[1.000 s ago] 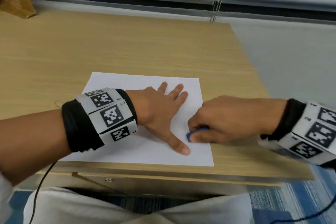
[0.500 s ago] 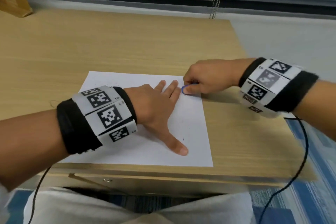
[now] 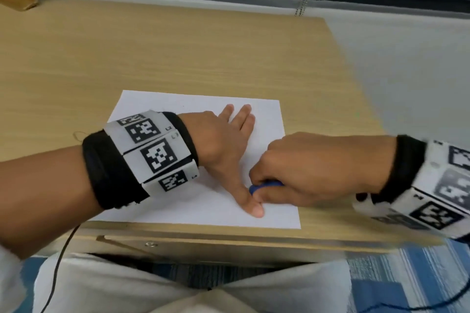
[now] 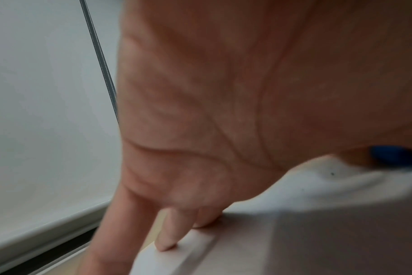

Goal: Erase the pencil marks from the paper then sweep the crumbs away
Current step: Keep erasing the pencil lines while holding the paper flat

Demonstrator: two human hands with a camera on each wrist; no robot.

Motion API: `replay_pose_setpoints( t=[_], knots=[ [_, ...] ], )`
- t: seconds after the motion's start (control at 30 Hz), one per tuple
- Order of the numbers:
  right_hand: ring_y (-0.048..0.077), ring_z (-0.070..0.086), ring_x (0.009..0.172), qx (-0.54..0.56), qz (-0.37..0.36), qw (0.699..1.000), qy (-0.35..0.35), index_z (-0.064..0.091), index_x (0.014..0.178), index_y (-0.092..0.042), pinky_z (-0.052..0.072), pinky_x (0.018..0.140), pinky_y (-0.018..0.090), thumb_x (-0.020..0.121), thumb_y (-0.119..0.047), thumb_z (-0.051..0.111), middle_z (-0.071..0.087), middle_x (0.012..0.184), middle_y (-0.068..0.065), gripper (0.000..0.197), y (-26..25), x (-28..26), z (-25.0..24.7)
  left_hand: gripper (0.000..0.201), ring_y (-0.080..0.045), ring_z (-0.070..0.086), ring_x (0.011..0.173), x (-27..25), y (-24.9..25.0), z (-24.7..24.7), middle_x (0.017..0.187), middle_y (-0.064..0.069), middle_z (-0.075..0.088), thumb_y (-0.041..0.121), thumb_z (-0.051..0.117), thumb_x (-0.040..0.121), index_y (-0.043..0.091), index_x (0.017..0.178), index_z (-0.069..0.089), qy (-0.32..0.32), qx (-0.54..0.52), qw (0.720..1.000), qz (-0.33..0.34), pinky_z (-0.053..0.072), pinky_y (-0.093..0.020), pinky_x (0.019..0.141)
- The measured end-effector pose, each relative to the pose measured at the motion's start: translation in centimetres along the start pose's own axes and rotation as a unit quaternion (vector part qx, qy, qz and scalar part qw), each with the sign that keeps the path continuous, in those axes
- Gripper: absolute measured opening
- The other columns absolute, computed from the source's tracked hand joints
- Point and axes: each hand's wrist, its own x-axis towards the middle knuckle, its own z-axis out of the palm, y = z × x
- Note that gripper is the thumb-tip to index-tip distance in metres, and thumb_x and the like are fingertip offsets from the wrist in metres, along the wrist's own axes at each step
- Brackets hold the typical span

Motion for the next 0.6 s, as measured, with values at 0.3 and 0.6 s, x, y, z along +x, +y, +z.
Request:
replay_pose_setpoints(
  t=[0.3,0.6],
  knots=[
    [0.013,0.043,0.054,-0.029,0.027,0.999,-0.016,0.055,0.077,-0.019,0.034,0.056,0.03,0.095,-0.045,0.043,0.047,0.058,-0.005,0.034,0.0,-0.7,-0.5,0.157,-0.026,-0.029,0.143,0.2,0.1,0.2,0.15,-0.001,-0.043,0.096,0.053,0.046,0.009,0.144,-0.034,-0.005,-0.005,1.0,-0.001,0.015,-0.048,0.116],
    [0.008,0.041,0.054,-0.036,0.045,0.998,-0.018,0.052,0.08,-0.02,0.036,0.059,0.03,0.096,-0.046,0.04,0.046,0.061,-0.007,0.033,-0.7,-1.6,-0.4,0.156,-0.027,-0.029,0.143,0.3,0.1,0.1,0.15,-0.003,-0.043,0.095,0.054,0.048,0.008,0.144,-0.034,-0.008,-0.004,1.0,0.002,0.014,-0.049,0.116]
  ],
)
